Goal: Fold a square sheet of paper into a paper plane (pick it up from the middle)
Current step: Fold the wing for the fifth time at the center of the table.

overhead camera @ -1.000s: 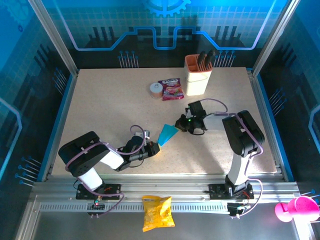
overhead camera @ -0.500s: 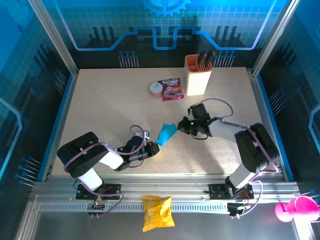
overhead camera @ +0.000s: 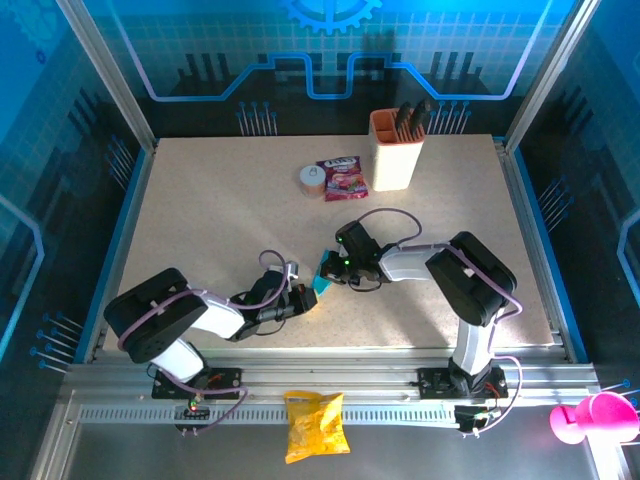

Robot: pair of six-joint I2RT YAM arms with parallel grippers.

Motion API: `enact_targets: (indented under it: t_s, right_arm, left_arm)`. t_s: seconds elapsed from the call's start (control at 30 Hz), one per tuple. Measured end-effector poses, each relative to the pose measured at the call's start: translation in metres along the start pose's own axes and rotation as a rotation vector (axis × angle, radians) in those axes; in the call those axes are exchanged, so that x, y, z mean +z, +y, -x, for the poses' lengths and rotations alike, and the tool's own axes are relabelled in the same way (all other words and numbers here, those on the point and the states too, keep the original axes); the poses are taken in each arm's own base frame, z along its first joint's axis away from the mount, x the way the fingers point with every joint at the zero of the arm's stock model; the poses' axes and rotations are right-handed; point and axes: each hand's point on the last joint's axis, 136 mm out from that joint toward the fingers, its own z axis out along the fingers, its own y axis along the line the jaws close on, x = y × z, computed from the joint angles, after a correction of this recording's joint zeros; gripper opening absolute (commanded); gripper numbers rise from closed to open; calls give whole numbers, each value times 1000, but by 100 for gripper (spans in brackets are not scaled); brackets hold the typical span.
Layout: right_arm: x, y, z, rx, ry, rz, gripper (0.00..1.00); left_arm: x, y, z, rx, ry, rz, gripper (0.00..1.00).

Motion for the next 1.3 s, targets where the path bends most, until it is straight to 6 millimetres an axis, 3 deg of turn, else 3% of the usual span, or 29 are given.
enact_targets:
  t_s: [0.3, 0.43, 0.6, 0.9, 1.17, 1.3]
  right_arm:
    - [2, 1, -1, 16, 7, 32, 0]
    - [2, 0, 0, 18, 6, 31, 0]
    - [3, 0, 0, 23, 11, 34, 0]
    - [6, 2, 4, 26, 6, 43, 0]
    - [7, 2, 4, 26, 6, 43, 0]
    - [7, 2, 4, 25, 4, 47, 0]
  left_arm:
    - [-24, 5, -11, 72, 85, 85, 0]
    - [-27, -6, -13, 127, 144, 96, 0]
    - [-17, -24, -9, 192, 187, 73, 0]
    - [6, -19, 2, 203, 221, 94, 0]
    - [15, -30, 20, 192, 205, 39, 0]
    - [18, -25, 27, 181, 201, 34, 0]
